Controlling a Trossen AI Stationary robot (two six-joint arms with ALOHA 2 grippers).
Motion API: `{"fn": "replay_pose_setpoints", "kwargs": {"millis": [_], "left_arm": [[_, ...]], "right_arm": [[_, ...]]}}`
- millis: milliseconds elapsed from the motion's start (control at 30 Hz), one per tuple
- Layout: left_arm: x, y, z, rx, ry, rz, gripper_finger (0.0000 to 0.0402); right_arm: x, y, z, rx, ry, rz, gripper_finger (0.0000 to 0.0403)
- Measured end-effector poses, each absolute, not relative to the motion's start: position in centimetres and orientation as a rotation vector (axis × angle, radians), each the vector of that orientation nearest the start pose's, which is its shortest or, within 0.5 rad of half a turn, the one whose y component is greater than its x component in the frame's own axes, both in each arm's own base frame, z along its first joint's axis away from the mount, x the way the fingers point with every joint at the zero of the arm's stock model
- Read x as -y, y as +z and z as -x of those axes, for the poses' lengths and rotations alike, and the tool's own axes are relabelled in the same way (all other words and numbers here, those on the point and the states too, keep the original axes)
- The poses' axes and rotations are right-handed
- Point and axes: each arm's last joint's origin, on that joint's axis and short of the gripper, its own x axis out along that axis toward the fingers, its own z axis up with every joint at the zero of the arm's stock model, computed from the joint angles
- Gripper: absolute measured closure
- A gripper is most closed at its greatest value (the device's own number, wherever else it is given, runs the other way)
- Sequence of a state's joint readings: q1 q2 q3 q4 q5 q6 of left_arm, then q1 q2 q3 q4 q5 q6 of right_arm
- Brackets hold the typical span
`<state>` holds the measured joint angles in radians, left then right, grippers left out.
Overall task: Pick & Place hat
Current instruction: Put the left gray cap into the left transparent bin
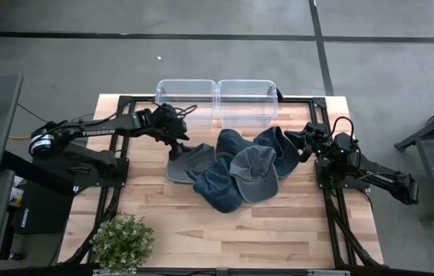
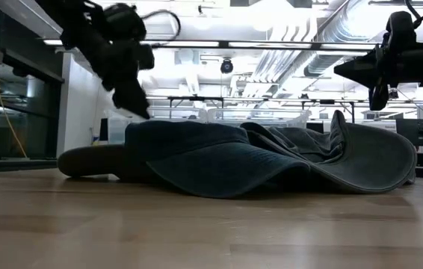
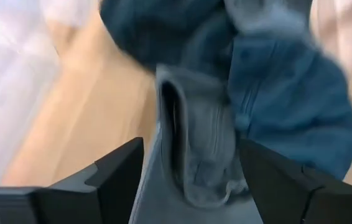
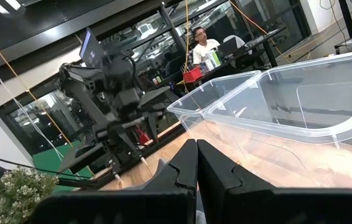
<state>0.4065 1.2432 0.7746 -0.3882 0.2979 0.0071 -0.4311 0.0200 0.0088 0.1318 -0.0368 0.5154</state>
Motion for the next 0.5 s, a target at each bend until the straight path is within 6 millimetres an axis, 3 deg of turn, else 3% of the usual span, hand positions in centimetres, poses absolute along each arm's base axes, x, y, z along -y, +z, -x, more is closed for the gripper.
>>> {"fn": "replay_pose_setpoints", "kwargs": {"millis": [167,500], "left_arm": [[-9.2,20.6,-23.6,-0.871,0.081,0.264,0.0137],[-9.7,19.0,-24.7,-0.899,0.094,0.278,0.0137]], "right_arm": [[4.0,17.8,-8.9,0.216,-0.354,-0.480,0.0402],[4.0,17.8,-8.9,0.216,-0.354,-0.480,0.0402]]}}
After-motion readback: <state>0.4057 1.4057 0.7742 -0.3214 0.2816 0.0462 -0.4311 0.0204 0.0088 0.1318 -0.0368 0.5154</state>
